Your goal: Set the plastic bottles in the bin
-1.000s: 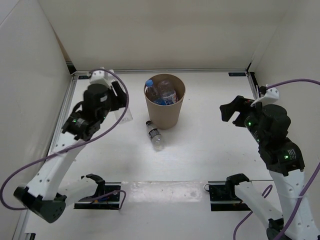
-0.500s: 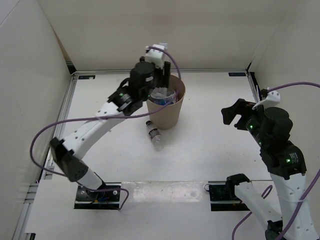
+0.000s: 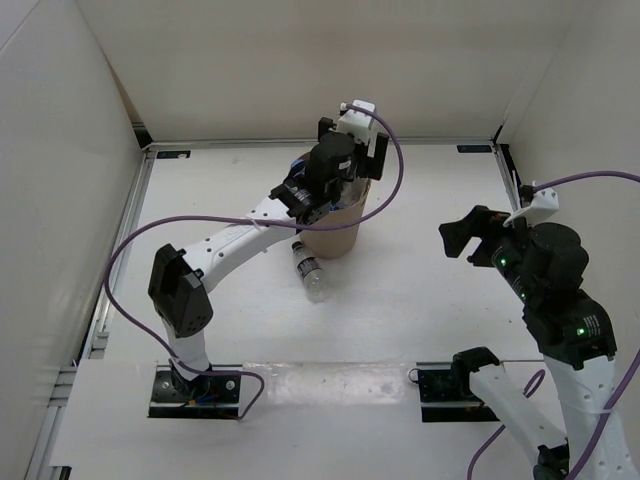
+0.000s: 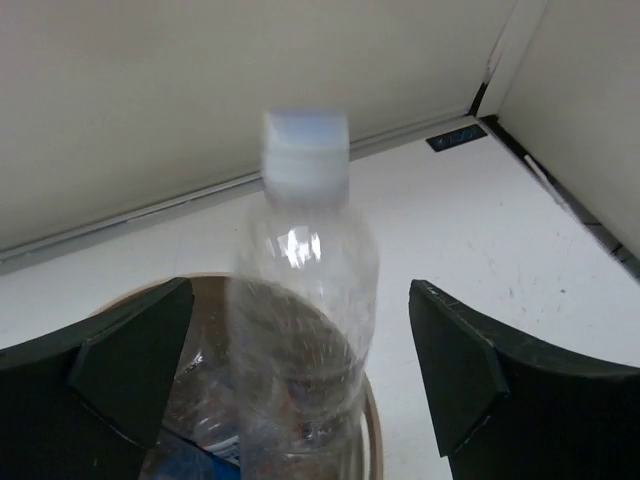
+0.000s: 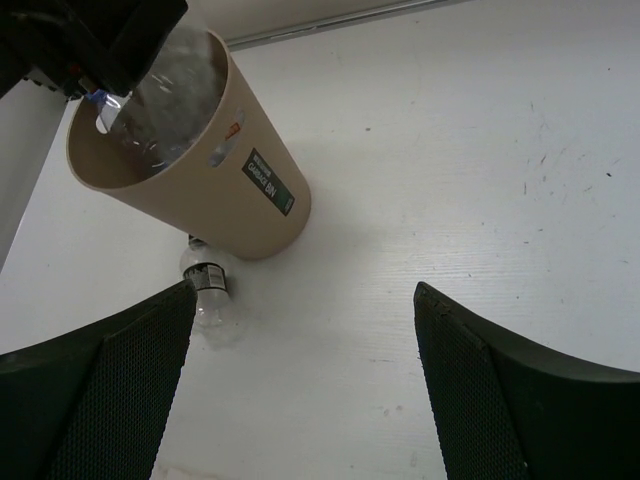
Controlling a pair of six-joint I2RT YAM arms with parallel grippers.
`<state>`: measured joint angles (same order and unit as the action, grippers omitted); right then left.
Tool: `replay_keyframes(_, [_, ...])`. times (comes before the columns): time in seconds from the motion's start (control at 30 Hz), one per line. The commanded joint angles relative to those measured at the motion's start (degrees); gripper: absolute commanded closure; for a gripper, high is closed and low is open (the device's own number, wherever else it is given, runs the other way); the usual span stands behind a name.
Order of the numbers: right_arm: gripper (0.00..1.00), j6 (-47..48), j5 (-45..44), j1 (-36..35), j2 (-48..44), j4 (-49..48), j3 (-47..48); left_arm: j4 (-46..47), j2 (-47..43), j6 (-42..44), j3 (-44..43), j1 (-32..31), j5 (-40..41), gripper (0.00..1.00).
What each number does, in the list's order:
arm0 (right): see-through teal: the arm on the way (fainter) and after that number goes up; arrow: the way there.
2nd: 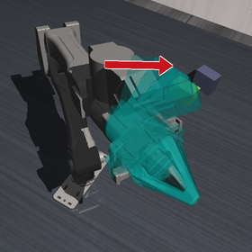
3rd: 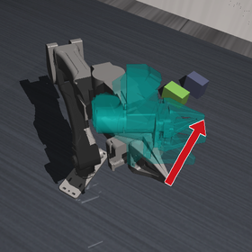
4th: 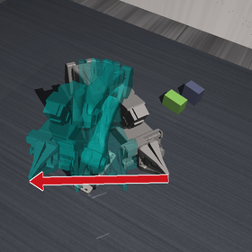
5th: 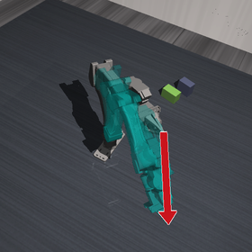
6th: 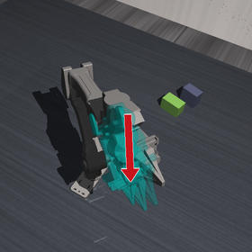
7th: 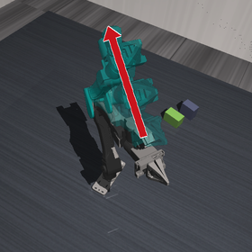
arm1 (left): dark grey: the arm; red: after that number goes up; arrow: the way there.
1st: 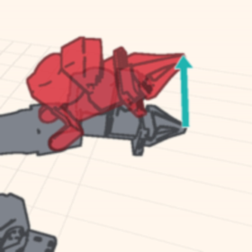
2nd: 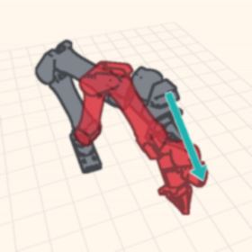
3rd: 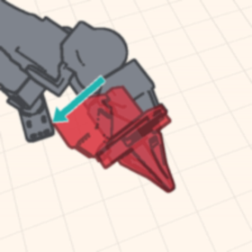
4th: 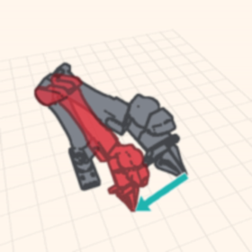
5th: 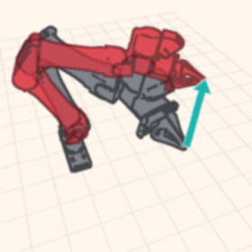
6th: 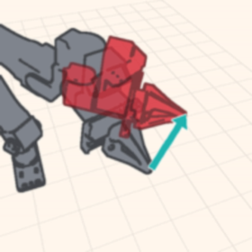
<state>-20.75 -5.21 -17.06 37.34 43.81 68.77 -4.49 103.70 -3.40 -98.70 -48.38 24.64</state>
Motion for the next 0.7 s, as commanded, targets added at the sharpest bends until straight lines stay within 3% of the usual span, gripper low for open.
replay_keyframes(0.0, [0.10, 0.5, -0.7, -1.0, -0.2, 0.0, -0.3, 4.0, -1.1, 0.3, -2.6, -0.6, 0.2, 0.00])
replay_keyframes(0.13, [0.10, 0.6, 0.3, -1.7, 0.2, 0.1, 0.0, 3.1, -3.0, 2.3, -1.3, -0.4, 0.8, 0.00])
replay_keyframes(0.27, [0.10, 0.9, 0.1, -2.2, 0.3, 0.1, -0.1, -0.7, -10.3, 5.4, -0.5, -0.5, 5.0, 0.00])
replay_keyframes(0.43, [0.10, -0.2, 0.2, -2.5, 0.2, -0.9, -0.8, -15.8, -23.1, -1.8, 4.3, -0.3, 8.3, 0.00])
replay_keyframes(0.47, [0.10, -0.3, 0.2, -2.8, 0.0, -1.0, -1.3, -16.1, -27.5, -6.1, 12.6, -0.2, 8.8, 0.00])
replay_keyframes(0.53, [0.10, -0.3, 0.2, -3.2, -0.3, -1.8, -2.1, -15.2, -34.3, -9.9, 19.4, -0.3, 11.6, 0.00])
replay_keyframes(0.57, [0.10, -0.3, 0.0, -3.9, -0.3, -2.1, -2.6, -13.9, -36.5, -14.8, 29.3, 0.0, 11.6, 0.00])
replay_keyframes(0.6, [0.10, -0.4, -0.1, -3.9, -0.4, -2.5, -2.8, -13.2, -42.3, -15.5, 32.1, 0.6, 10.8, 0.00])
replay_keyframes(0.67, [0.10, -0.6, -0.6, -5.0, 0.0, -3.2, -2.9, -12.5, -45.0, -19.8, 40.5, 1.6, 6.9, 0.00])
